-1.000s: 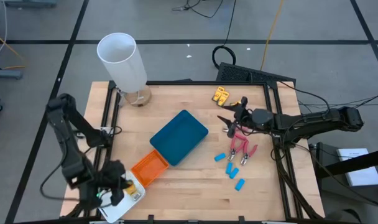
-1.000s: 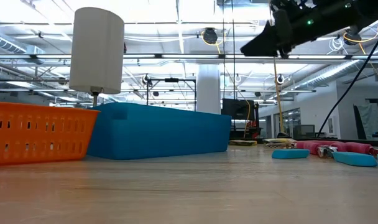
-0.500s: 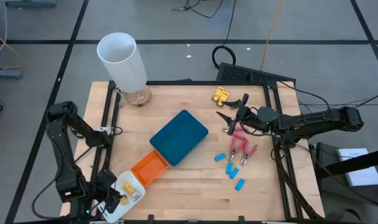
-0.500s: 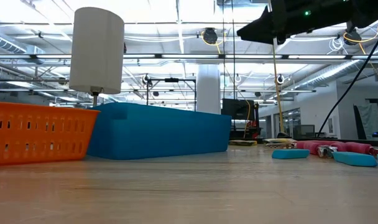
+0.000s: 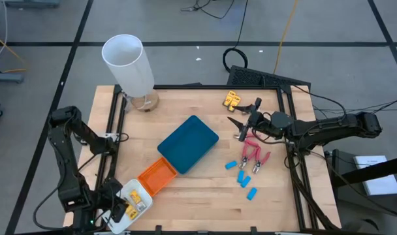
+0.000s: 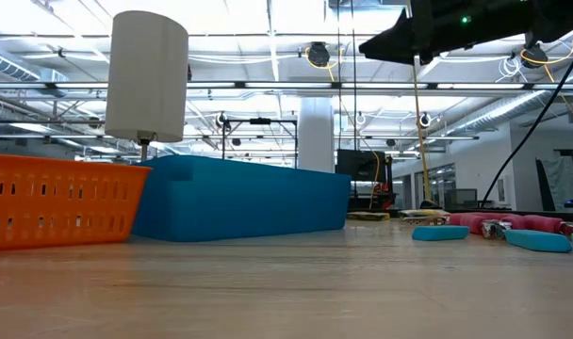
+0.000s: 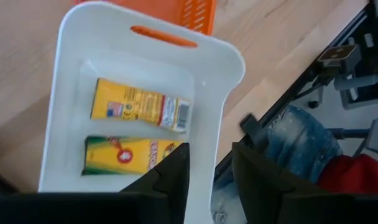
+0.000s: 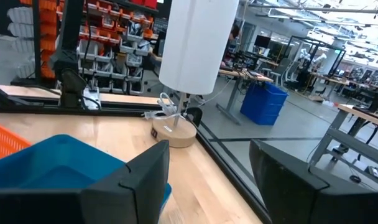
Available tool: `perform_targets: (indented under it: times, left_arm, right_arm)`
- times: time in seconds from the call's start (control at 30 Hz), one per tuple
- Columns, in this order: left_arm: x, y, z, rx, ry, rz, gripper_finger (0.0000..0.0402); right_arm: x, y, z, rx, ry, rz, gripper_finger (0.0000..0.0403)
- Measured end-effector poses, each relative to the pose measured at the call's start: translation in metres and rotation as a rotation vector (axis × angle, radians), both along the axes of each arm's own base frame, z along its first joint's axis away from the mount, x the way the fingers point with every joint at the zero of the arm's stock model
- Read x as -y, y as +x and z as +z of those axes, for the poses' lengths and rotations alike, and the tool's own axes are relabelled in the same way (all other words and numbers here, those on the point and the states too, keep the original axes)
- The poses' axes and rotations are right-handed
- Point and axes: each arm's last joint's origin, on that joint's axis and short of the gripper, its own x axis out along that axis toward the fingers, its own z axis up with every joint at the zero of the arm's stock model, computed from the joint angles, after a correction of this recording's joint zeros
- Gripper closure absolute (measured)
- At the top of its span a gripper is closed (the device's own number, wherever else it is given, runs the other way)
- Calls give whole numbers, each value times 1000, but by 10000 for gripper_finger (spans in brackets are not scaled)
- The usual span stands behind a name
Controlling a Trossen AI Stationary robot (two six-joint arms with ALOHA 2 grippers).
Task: Pick & Place School Supplies
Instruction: Put the yellow crayon box into the white bin
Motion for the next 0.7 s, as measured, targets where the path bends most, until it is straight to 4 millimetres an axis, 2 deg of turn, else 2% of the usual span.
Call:
perform_targets:
  times: [0.17, 0.33, 0.47, 0.6, 0.7]
  left_arm:
    - [-6, 14, 2, 105, 83, -2, 293]
    - [-23, 44, 10, 368, 364, -8, 300]
    - [-44, 75, 24, 462, 626, -46, 294]
    - [-68, 113, 43, 450, 649, -169, 280]
    - [-83, 148, 52, 498, 632, -390, 263]
  right_arm:
    - [0, 0, 0, -1, 0, 0, 190]
    - [0, 0, 0, -1, 0, -2, 186]
    - [0, 0, 0, -6, -13, -2, 189]
    - [0, 0, -4, -51, -16, -3, 192]
    - [3, -1, -9, -70, 49, -59, 190]
